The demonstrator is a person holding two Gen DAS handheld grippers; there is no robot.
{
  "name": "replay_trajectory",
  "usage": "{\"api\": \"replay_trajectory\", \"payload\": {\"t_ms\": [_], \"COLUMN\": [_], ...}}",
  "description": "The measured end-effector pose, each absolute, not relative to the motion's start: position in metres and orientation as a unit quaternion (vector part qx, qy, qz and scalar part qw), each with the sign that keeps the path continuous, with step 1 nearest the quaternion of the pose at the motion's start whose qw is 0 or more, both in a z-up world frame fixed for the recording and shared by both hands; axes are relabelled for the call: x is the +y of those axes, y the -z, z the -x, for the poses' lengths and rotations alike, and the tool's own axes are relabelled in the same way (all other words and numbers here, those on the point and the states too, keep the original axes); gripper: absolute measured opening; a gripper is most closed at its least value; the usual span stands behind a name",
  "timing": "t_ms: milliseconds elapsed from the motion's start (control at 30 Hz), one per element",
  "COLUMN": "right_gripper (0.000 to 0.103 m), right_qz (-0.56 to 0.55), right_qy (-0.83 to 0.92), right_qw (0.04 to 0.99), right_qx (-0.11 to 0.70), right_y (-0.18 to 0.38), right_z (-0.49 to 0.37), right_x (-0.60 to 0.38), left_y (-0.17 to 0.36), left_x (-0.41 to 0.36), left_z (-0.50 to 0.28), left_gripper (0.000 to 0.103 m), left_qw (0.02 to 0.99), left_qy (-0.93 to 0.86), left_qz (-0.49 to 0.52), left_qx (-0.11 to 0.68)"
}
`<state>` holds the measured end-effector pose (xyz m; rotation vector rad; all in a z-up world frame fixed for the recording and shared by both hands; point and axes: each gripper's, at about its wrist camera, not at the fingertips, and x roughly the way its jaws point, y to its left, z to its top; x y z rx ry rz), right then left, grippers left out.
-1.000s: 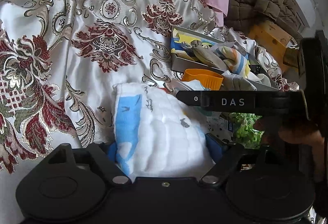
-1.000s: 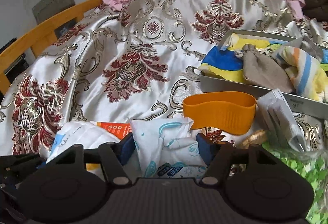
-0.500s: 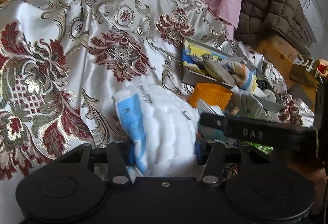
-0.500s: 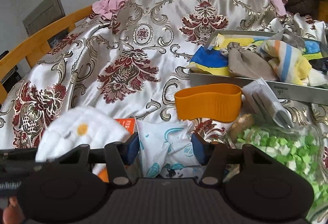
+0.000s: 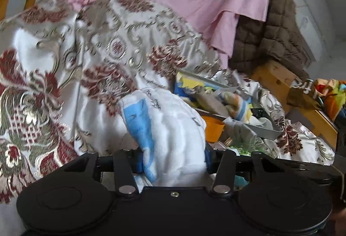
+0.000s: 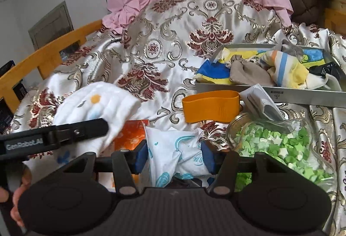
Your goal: Organize soft objects
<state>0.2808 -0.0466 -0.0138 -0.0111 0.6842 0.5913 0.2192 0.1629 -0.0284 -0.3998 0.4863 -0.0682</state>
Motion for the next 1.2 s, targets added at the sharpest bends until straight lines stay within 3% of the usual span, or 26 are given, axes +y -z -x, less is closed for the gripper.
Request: {"api": "replay_trajectory", "payload": {"t_ms": [300, 467, 667, 867, 1200], "right_gripper": [0.057, 0.057, 0.057, 0.058, 0.059], "right_qz": [-0.01, -0.015, 0.009, 0.066, 0.07], "right_qy": [-0.299, -0.296, -0.254, -0.203, -0.15], "right_qw": [0.906, 0.911, 0.931, 0.945, 0.947], "right_qx": [0.299, 0.288, 0.263, 0.247, 0.275], "right_y": [0.0, -0.014, -0.036, -0.043, -0.021], "right_z": [-0.268, -0.29, -0.35, -0.426, -0.525], "right_x": [-0.067, -0.081, -0.089, -0.082, -0.086], "left_y": [0.02, 0.005, -0.03, -0.032, 0.009], "left_x": [0.148, 0.144, 0.131, 0.116, 0.108], "left_z": [-0.214, -0.234, -0.32, -0.423, -0.537], "left_gripper": [0.05, 0.052, 0.052, 0.052, 0.053], "left_qw": [0.958, 0.95, 0.964, 0.968, 0.942], "left_qy": [0.048, 0.09, 0.099, 0.102, 0.111], "left_qz": [0.171, 0.206, 0.161, 0.104, 0.167], "left_qx": [0.225, 0.218, 0.188, 0.203, 0.268]}}
